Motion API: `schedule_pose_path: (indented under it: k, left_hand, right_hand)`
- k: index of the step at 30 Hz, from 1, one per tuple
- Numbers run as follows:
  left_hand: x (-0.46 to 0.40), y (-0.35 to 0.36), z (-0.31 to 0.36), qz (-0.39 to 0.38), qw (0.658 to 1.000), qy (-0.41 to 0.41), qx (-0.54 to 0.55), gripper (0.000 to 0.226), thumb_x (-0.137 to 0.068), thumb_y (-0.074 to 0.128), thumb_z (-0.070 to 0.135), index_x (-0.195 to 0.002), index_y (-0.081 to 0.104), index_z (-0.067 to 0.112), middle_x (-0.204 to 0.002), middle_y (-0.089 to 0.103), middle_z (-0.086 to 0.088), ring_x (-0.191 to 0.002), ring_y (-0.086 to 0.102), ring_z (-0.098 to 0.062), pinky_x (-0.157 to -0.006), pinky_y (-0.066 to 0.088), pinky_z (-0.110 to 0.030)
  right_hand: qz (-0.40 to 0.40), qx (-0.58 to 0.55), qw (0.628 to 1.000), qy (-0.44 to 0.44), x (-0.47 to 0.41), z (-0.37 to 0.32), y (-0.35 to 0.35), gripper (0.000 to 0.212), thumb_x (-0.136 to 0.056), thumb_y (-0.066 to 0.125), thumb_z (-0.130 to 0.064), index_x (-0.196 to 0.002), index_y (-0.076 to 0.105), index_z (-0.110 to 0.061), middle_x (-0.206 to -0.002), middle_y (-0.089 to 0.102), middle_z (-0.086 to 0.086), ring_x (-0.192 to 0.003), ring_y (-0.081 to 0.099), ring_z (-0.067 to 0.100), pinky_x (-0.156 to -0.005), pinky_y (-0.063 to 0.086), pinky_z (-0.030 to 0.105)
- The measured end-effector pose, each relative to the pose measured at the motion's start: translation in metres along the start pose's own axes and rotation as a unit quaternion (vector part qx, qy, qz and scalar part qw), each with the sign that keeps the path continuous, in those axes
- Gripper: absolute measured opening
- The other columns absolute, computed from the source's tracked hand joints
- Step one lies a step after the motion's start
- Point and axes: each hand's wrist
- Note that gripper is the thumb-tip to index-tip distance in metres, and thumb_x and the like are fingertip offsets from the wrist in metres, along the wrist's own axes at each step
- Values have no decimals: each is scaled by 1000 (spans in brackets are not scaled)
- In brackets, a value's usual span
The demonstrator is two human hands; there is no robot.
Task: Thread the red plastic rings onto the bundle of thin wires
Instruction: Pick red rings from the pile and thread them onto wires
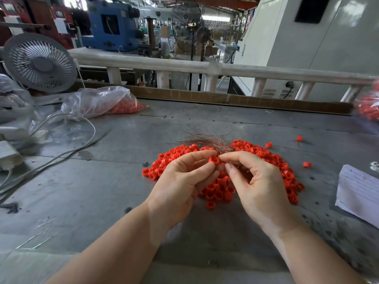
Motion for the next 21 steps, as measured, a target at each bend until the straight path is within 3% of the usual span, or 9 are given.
schedule_pose_path:
  k: [12,21]
  left_hand:
    - [1,1,2,8,1000,-13,-14,24,-65,61,1,-81,76,9,-80,72,-11,-74,71,-13,-63,55,-17]
    - [2,2,3,-1,1000,-19,-13,23,-64,61,0,-79,77,9,-77,71,-11,-70,70,-13,-61,55,-17]
  right_hand:
    - [-3,56,997,-43,-1,3,-1,13,-84,57,-5,-81,69,-9,-74,63,-1,-74,60,16,-70,48,29]
    - [-1,66,997,-47,0,3,-1,12,-84,57,-6,-80,67,-9,-74,62,-2,-74,59,16,-70,48,30]
Point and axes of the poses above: each hand's wrist, its own x-axis away from the middle knuckle, its own y-axis out of the palm, z = x × y
